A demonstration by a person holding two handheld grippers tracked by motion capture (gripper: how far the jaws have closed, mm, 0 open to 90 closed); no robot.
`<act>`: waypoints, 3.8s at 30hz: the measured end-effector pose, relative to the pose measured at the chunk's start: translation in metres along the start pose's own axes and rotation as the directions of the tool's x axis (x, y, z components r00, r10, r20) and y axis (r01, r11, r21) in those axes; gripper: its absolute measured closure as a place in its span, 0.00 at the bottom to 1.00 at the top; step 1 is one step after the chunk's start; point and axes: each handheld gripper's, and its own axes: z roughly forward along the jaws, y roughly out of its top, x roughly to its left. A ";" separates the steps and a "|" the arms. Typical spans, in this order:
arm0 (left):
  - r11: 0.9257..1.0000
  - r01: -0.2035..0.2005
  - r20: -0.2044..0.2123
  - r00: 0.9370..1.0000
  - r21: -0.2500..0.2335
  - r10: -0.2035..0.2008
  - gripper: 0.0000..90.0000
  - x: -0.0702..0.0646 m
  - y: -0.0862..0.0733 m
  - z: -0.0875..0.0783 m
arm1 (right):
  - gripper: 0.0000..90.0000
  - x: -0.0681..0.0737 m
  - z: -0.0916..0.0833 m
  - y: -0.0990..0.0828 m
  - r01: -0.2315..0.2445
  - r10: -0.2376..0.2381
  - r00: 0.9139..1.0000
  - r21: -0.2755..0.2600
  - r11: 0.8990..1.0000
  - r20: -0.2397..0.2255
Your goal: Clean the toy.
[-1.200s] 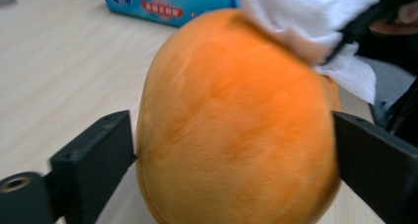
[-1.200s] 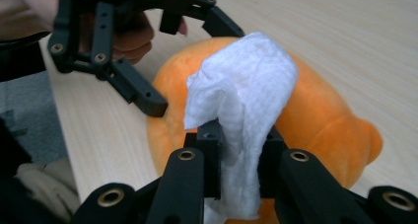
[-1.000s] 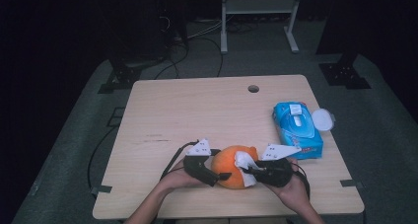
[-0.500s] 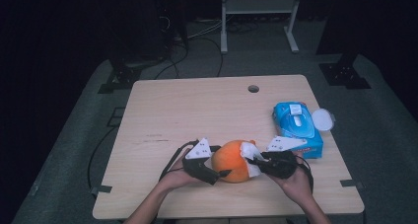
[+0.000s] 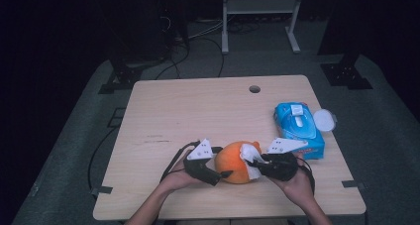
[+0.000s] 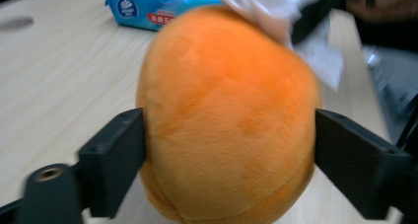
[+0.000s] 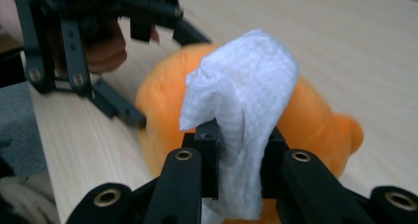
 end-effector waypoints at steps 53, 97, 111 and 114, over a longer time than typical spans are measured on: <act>1.000 0.006 0.017 1.000 0.009 -0.006 0.34 -0.020 0.001 0.024 | 0.88 0.014 -0.021 0.014 0.097 -0.094 0.992 -0.029 0.995 0.078; 0.993 -0.104 0.030 0.994 -0.054 0.105 0.32 -0.038 0.009 0.025 | 0.89 0.041 0.003 0.020 0.131 -0.133 0.990 0.042 0.990 0.036; 0.994 -0.098 0.041 0.994 -0.056 0.100 0.26 -0.037 0.010 0.027 | 0.88 0.024 -0.015 0.014 0.068 -0.068 0.996 0.007 0.998 0.056; 0.992 -0.116 0.036 0.992 -0.043 0.117 0.32 -0.035 0.010 0.024 | 0.88 0.023 -0.014 0.017 0.084 -0.085 0.995 0.014 0.996 0.043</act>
